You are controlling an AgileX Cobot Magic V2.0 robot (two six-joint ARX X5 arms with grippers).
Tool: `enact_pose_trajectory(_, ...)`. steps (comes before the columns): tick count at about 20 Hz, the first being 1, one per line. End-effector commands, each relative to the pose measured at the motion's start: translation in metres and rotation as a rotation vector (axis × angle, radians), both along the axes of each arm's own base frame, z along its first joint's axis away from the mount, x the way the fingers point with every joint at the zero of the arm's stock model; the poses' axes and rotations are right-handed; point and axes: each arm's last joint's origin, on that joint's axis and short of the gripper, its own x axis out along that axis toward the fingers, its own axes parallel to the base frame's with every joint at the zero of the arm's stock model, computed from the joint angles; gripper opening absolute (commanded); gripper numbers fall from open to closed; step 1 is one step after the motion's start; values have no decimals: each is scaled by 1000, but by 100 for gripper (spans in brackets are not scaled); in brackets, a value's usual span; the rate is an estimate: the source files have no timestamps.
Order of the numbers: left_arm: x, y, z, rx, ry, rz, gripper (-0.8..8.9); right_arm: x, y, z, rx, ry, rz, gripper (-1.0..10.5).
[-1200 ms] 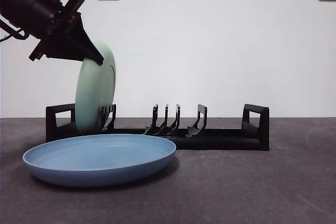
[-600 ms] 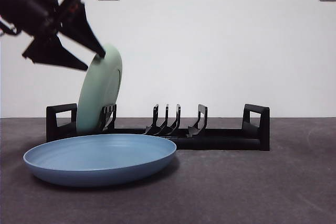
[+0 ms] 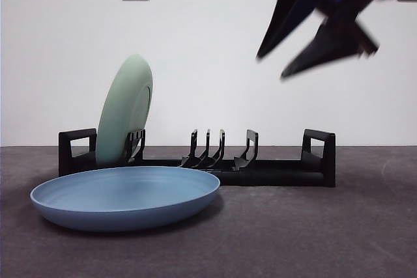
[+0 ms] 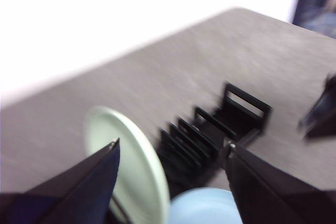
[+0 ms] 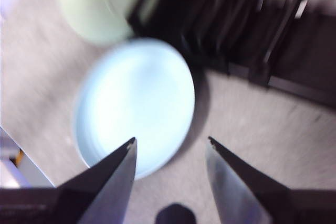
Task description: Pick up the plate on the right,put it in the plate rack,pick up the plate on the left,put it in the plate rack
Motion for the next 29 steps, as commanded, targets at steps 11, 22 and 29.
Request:
enact_pose_trajectory(11,-70,2,33,-11,-166,-114,314,34,57,-103,-20,235,94,221)
enact_pose_trajectory(22,-66,-3,25,49,-114,-88,314,42,63,-129,-6,303,41,-16)
enact_pose_trajectory(29,-51,-23,0,197,69,-229,314,30,56,-102,-8,333,23,-16)
